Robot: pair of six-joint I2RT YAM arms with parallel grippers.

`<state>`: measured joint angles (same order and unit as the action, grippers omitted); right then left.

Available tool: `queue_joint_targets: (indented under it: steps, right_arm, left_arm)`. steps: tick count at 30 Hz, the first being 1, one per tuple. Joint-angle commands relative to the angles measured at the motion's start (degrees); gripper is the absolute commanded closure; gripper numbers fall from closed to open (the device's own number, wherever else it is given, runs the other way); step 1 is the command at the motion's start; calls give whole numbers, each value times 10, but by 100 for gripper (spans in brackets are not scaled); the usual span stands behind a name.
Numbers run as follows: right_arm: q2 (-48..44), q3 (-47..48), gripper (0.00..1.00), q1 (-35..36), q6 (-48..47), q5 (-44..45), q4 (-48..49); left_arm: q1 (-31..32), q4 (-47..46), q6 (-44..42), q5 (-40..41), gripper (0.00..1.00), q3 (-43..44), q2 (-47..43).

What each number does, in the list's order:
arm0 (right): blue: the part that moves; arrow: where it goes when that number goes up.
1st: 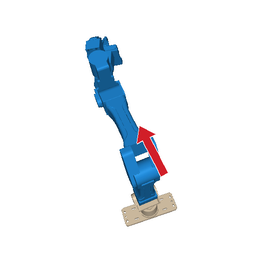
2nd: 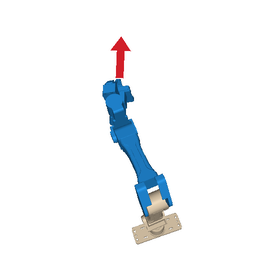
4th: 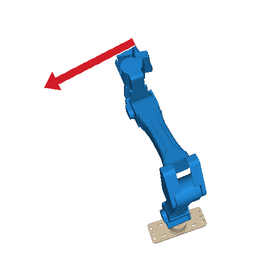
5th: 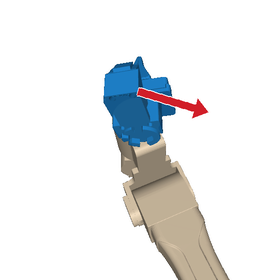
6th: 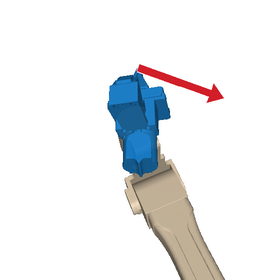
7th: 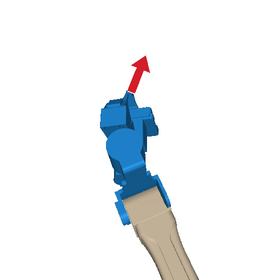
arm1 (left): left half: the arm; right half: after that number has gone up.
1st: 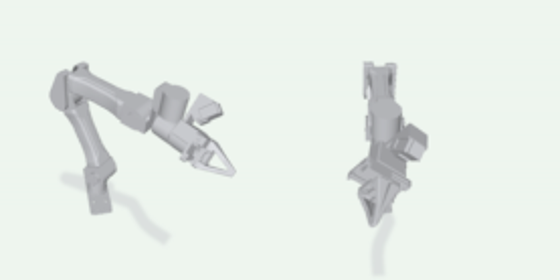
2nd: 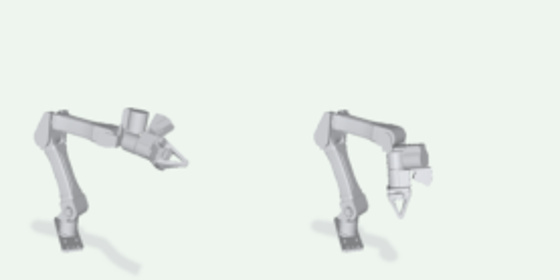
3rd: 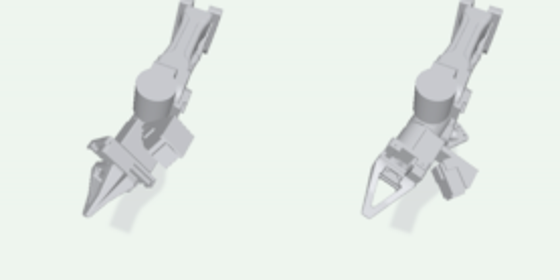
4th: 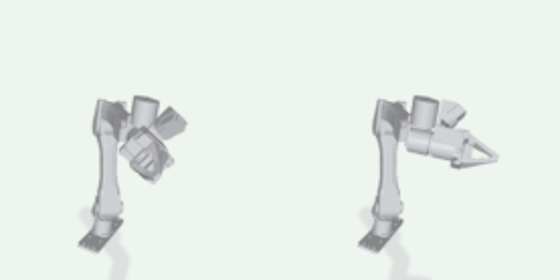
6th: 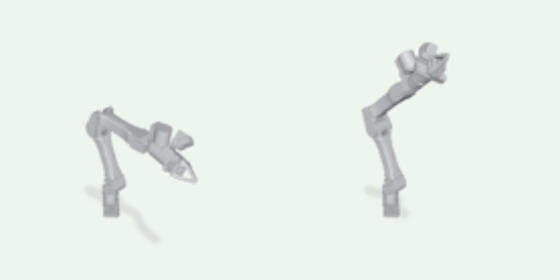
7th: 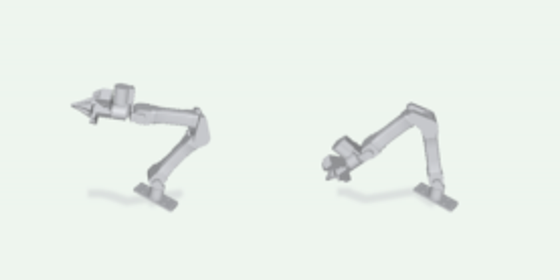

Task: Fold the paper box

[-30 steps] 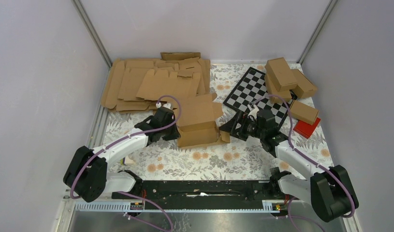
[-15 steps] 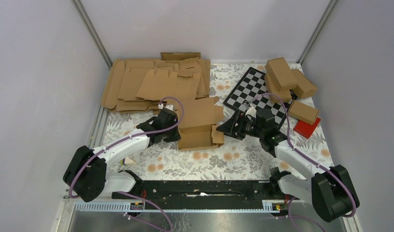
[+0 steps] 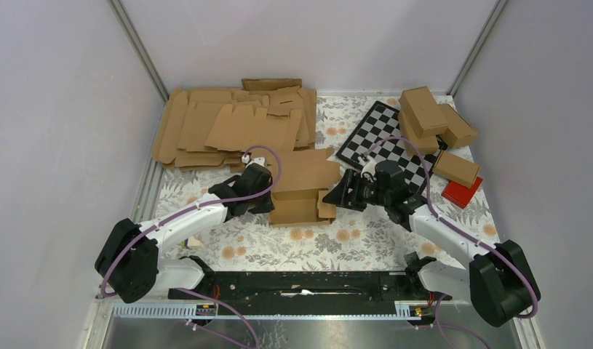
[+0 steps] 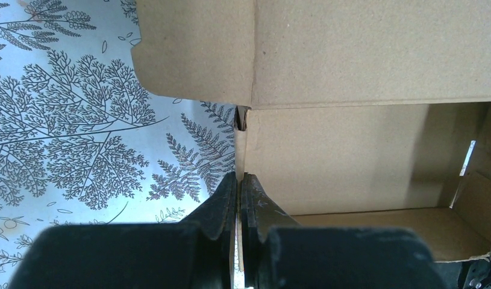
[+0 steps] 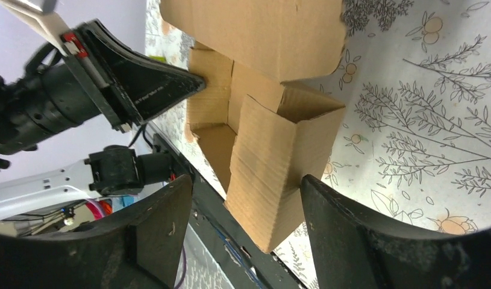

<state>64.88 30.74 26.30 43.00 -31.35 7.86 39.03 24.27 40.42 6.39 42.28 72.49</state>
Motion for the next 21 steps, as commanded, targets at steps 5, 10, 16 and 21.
queue_joint_targets:
  steps: [5, 10, 16, 21]
  right_arm:
    - [19, 33, 33, 58, -37, 71, -40]
    - [51, 64, 35, 101, -59, 129, -71]
    - [103, 110, 38, 139, -84, 206, -136]
    - [142, 137, 40, 166, -111, 281, -185]
  left_arm:
    - [10, 7, -1, 45, 100, 30, -11]
    - [27, 24, 3, 77, 100, 35, -14]
    - [56, 33, 23, 115, 100, 46, -9]
    - [81, 33, 47, 137, 100, 54, 0]
